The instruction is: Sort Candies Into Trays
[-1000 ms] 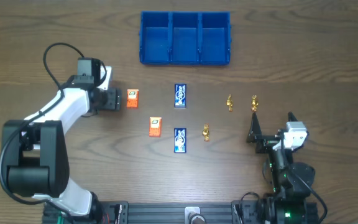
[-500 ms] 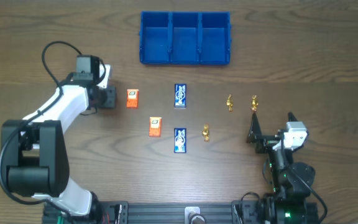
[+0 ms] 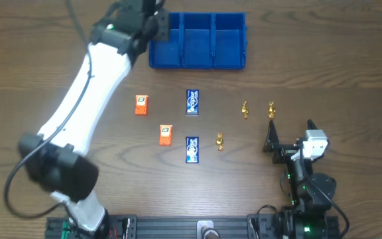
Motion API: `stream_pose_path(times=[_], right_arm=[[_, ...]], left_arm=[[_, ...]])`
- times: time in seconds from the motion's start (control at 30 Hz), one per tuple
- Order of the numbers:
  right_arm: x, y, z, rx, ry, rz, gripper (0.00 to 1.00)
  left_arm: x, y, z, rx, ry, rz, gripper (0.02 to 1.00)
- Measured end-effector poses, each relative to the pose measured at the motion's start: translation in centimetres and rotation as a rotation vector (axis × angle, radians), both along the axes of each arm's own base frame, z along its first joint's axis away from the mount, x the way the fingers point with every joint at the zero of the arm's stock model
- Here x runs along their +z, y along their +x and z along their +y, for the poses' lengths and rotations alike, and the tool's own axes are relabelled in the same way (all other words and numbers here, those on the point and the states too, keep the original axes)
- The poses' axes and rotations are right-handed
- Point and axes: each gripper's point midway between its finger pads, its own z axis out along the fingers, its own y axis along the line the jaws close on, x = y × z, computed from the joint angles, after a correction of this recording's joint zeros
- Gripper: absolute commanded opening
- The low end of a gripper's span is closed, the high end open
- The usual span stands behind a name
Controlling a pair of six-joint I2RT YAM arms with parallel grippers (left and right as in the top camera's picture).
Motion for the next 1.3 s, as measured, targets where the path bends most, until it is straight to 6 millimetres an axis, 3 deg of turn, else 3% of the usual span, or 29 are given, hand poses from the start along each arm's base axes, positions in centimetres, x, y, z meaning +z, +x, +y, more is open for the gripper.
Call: stream_pose_path(times=[0.13, 0.23, 0.3, 0.43, 0.47, 0.53, 0.6, 0.7, 0.8, 0.9, 1.0, 1.07, 1.17, 1.2, 1.3], right_arm=[[0.0, 0.0, 0.0, 0.0, 0.0, 0.0, 1.0], [0.0, 0.0, 0.0, 0.0, 0.0, 0.0, 1.0], [0.0, 0.0, 0.0, 0.0, 0.0, 0.0, 1.0], [0.0, 0.0, 0.0, 0.0, 0.0, 0.0, 1.0], [0.0, 0.0, 0.0, 0.0, 0.0, 0.0, 1.0], [0.0, 0.0, 0.0, 0.0, 0.0, 0.0, 1.0], [0.0, 0.0, 0.0, 0.0, 0.0, 0.0, 1.0], [0.0, 0.0, 0.0, 0.0, 0.0, 0.0, 1.0], [0.0, 0.0, 0.0, 0.0, 0.0, 0.0, 1.0], [0.0, 0.0, 0.0, 0.0, 0.0, 0.0, 1.0], [0.0, 0.0, 0.0, 0.0, 0.0, -0.001, 1.0], [0.0, 0.0, 0.0, 0.0, 0.0, 0.0, 1.0], [0.0, 0.0, 0.0, 0.0, 0.0, 0.0, 1.0], [0.0, 0.0, 0.0, 0.0, 0.0, 0.0, 1.0], [0.0, 0.0, 0.0, 0.0, 0.0, 0.0, 1.0]], left_arm=[[-5.4, 2.6, -1.5, 0.024, 0.028, 0.087, 0.235], [-10.5, 3.3, -1.5, 0.048, 0.059, 0.174, 0.251], [-12.3, 3.4, -1.4, 0.056, 0.068, 0.203, 0.251], [-12.6, 3.7, -1.3, 0.071, 0.059, 0.205, 0.27], [-12.3, 4.0, -1.2, 0.077, 0.051, 0.194, 0.323], [-11.9, 4.5, -0.8, 0.093, 0.037, 0.179, 0.667], [-11.9, 4.7, -0.4, 0.101, 0.033, 0.18, 0.866], [-11.9, 4.8, 0.0, 0.114, 0.018, 0.184, 0.963], [-11.0, 4.6, 0.0, 0.106, 0.006, 0.173, 0.974], [-8.0, 2.2, 0.7, 0.099, -0.024, 0.114, 0.976], [-4.1, -2.7, 2.6, 0.096, -0.065, 0.019, 0.972], [-3.6, -5.7, 3.5, 0.091, -0.079, -0.013, 0.963], [-8.8, -9.5, 4.0, 0.076, -0.05, 0.059, 0.945], [-13.5, -11.6, 4.3, 0.07, -0.007, 0.161, 0.943], [-19.1, -13.9, 5.1, 0.076, 0.038, 0.274, 0.93]])
